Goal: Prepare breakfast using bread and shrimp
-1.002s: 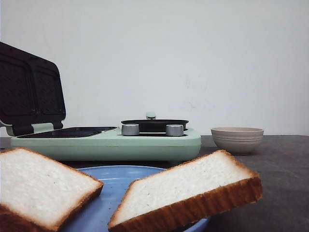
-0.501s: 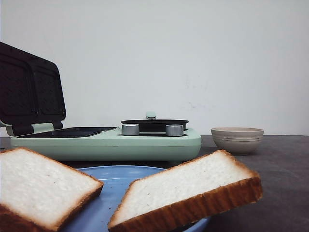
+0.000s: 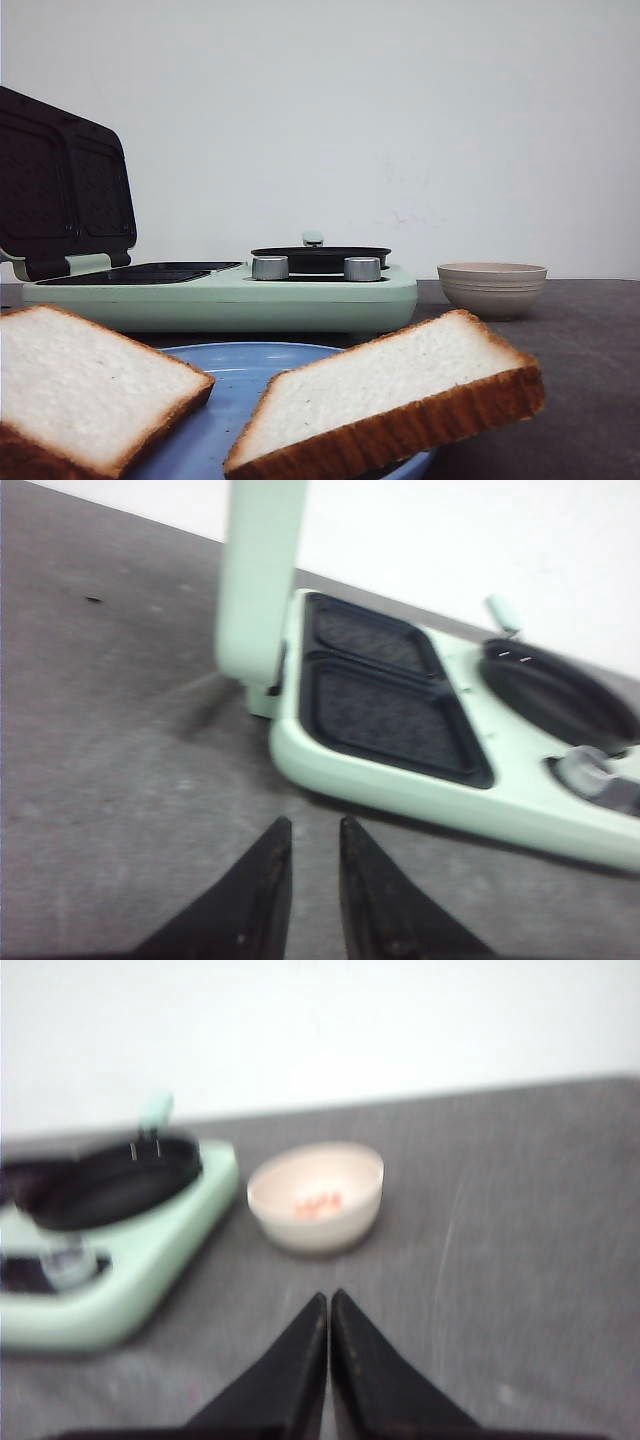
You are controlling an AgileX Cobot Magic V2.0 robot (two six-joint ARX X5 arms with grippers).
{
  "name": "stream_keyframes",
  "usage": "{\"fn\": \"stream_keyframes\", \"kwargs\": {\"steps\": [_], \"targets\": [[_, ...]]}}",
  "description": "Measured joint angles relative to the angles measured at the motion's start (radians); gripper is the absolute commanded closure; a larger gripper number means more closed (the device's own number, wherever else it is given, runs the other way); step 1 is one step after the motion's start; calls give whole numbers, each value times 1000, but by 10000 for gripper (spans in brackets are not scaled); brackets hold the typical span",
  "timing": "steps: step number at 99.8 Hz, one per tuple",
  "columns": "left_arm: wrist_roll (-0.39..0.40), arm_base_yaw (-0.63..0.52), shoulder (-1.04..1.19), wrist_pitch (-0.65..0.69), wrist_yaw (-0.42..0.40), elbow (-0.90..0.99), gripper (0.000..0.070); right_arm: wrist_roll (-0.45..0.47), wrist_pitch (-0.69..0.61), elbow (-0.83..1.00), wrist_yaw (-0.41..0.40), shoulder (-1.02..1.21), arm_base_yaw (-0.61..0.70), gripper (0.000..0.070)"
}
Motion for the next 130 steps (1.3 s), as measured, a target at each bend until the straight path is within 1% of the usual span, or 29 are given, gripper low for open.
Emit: {"fn": "stream_keyframes", "kwargs": {"steps": [10,29,43,55,63,71,83,99,119,130], "targets": [[-18,0,45,-49,7,80,687,29,-44,77,37,39,0,700],[-20,0,206,-183,19,238,687,54,-204,210,40,209,0,700],[-6,0,346,-301,89,347,688,60,-332,319,23,365,0,700],[8,0,445,-403,159,411,688,61,-404,363,-31,496,0,700],[11,0,484,-430,193,426,687,61,-415,377,-64,563,0,700],[13,0,494,-433,215,426,687,61,-399,378,-97,582,0,700],[8,0,491,-432,222,426,687,76,-391,388,-149,578,0,700],[-33,0,493,-434,254,428,687,110,-393,389,-160,575,0,700],[-42,0,528,-467,358,430,685,137,-412,389,-221,578,0,700],[-43,-12,590,-512,374,430,684,154,-412,389,-259,581,0,700]]}}
